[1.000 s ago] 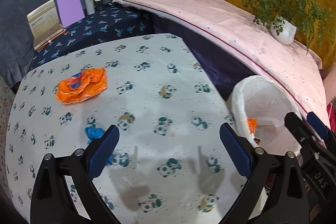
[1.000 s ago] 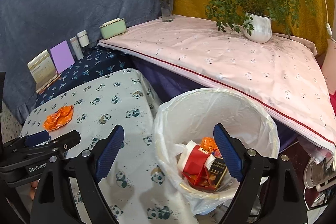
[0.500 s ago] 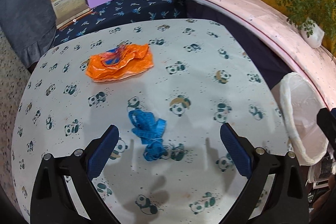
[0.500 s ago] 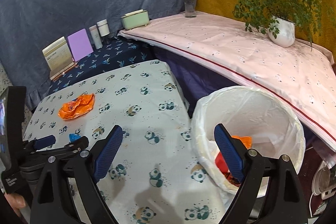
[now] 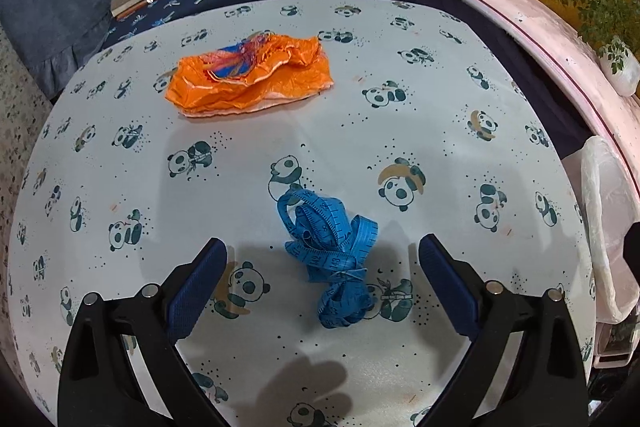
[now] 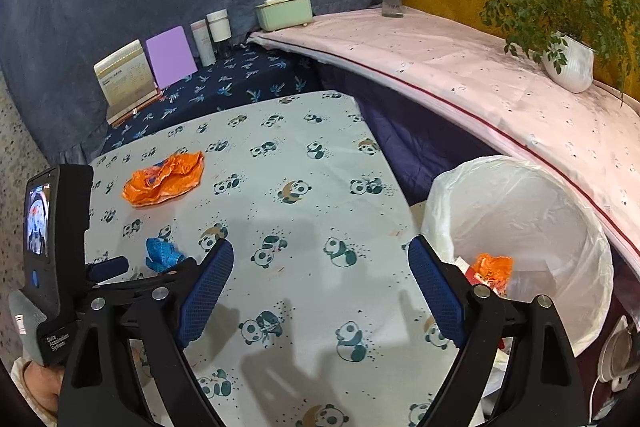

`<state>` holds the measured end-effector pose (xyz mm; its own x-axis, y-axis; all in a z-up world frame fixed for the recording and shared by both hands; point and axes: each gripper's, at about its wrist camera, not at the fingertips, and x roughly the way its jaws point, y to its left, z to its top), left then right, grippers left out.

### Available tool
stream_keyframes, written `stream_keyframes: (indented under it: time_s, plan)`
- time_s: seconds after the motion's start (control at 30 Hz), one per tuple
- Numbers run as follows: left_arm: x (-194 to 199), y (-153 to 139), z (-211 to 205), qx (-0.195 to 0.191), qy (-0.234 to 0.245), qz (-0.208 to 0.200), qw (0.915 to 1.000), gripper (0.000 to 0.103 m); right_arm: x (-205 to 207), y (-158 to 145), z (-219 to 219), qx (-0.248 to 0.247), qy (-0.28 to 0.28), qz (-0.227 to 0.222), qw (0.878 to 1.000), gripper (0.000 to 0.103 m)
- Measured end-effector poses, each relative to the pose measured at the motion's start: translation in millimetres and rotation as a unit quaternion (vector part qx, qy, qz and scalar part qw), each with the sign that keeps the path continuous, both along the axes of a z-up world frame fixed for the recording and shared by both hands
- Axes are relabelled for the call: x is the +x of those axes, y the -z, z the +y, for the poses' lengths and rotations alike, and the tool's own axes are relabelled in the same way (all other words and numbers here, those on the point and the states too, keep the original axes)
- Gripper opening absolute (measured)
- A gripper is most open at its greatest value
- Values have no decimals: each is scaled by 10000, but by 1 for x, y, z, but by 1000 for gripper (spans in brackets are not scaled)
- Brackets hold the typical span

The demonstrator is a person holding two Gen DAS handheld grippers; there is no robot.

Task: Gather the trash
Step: 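Grasp the blue tape measure with the left tool while the right tool grasps the orange bag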

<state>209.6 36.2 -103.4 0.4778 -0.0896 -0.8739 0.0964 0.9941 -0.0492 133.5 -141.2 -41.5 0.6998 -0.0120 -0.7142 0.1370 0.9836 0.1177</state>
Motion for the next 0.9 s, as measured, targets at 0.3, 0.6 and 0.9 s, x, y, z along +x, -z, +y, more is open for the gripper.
stream_keyframes:
  time_s: [0.3,0.6,0.9]
  plan:
    - [0,3,10,-260,146,105,9995,32,14,8,22,-41,-165,93,9998,85]
    - [0,-18,51,-467,-115,-69,9988,28,36,9,61,-14,-542,103,9985,85]
    - [18,-40,119,-562,-707,-292,9955,28,80,14,108,226,-944,174,9951,85]
